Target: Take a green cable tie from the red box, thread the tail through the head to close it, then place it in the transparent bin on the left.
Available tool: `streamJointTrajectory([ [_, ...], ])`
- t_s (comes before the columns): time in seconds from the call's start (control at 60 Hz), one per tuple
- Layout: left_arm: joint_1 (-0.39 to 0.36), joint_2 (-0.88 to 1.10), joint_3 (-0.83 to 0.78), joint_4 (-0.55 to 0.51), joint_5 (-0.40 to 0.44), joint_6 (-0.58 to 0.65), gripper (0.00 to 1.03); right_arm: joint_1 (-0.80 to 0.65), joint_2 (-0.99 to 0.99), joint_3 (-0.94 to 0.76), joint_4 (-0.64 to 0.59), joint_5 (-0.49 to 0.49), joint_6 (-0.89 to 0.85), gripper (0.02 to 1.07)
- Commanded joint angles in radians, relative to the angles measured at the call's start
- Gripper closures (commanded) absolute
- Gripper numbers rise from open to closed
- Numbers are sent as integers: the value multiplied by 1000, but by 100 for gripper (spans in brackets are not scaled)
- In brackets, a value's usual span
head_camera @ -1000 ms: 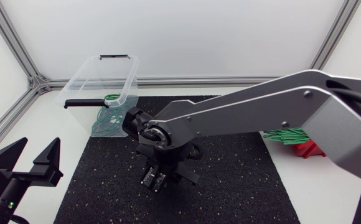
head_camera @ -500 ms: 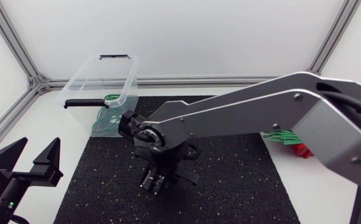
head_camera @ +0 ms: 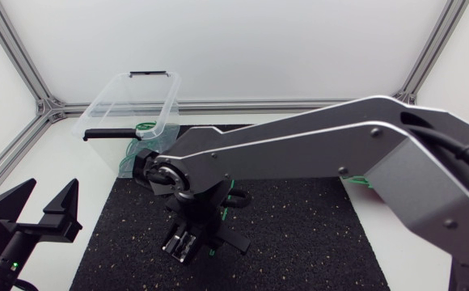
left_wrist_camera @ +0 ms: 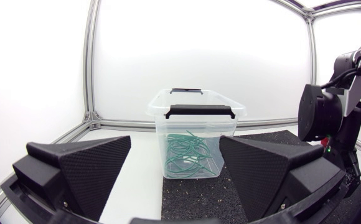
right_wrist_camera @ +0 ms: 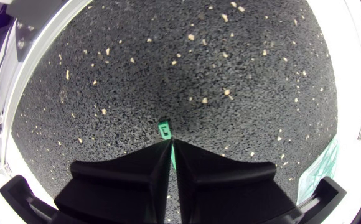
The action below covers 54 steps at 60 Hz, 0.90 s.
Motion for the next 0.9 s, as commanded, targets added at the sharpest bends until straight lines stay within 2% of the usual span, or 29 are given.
streamJointTrajectory([
  [0.0, -8, 9, -39, -25, 5, -13, 4, 11, 27, 39, -23, -10, 51, 97],
  [0.117, -9, 9, -39, -25, 5, -13, 4, 8, 25, 18, -12, -15, 66, 97],
  [0.217, -9, 9, -39, -25, 5, -13, 4, -14, 5, -30, 45, -12, 34, 90],
  [0.267, -9, 9, -39, -25, 5, -13, 4, -22, 4, -39, 45, -7, 26, 80],
  [0.35, -9, 9, -39, -25, 5, -13, 4, -28, 1, -59, 46, 1, 14, 55],
  [0.367, -9, 11, -39, -25, 5, -13, 4, -28, -1, -64, 46, 5, 9, 53],
  [0.7, -8, 9, -39, -25, 5, -13, 4, -51, -5, -84, 92, 19, -52, 54],
  [0.8, -8, 9, -39, -25, 5, -13, 4, -51, -7, -94, 114, 21, -69, 65],
  [0.883, -8, 11, -39, -25, 5, -13, 4, -52, -7, -102, 123, 24, -75, 65],
])
